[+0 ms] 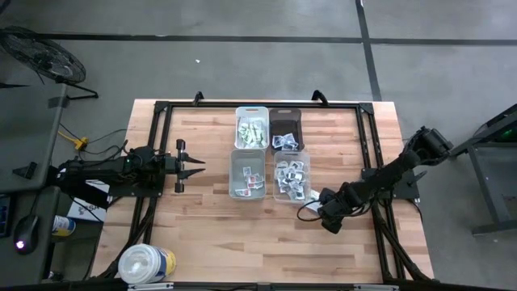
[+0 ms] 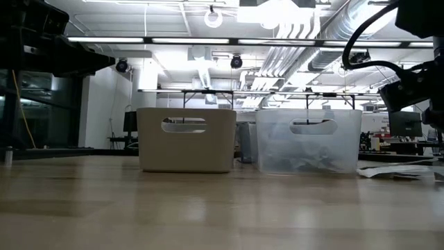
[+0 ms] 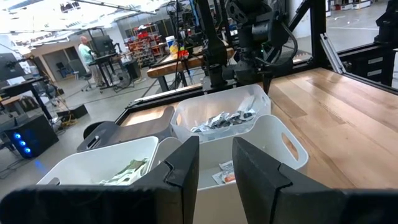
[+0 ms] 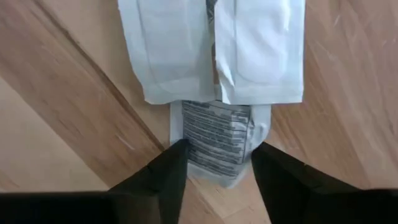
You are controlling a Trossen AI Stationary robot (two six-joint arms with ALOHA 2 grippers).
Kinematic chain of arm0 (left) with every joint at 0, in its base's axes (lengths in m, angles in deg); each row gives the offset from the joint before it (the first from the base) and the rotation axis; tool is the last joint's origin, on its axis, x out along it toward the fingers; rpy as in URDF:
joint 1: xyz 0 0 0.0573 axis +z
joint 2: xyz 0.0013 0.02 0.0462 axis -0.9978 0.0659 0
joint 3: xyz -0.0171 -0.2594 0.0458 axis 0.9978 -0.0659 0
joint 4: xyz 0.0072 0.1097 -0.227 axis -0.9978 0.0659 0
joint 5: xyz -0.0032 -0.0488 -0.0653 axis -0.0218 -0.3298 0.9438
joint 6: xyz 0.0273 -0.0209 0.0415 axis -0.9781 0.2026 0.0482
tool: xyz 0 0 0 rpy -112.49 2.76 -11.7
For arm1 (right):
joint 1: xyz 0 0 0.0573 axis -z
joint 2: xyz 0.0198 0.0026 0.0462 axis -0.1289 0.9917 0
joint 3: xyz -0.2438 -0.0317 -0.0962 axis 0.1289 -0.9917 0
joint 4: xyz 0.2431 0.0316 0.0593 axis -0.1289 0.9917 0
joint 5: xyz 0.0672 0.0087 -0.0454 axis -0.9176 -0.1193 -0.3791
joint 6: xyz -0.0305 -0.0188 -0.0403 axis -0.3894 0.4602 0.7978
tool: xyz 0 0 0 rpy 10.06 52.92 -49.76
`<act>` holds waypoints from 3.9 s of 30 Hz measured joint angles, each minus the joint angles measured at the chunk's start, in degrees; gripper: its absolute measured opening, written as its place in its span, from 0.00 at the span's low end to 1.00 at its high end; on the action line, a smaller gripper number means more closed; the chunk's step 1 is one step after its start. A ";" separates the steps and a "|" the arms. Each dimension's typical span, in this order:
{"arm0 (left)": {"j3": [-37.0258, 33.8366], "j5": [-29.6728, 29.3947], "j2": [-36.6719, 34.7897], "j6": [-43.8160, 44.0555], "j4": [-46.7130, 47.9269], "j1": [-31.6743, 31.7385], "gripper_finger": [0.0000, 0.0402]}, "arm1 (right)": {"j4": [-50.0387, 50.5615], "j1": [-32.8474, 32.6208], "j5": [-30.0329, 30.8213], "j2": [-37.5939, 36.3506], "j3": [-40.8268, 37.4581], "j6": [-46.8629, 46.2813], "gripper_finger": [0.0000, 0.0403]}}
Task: Pick & Place First Aid Supplies
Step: Put the gray towelette pack into the transparent bin
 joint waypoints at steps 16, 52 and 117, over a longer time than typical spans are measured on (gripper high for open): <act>0.00 0.00 0.00 0.00 -0.01 0.00 0.24 | 0.94 -0.14 -10.66 -2.74 1.90 -1.01 0.05; 0.00 0.00 0.01 -0.01 0.00 -0.01 0.24 | -76.21 -0.11 -24.08 -31.36 2.38 48.32 0.01; 0.00 0.00 -0.01 0.01 0.00 -0.01 0.24 | -82.52 -5.67 -2.75 -29.36 -1.38 41.48 0.00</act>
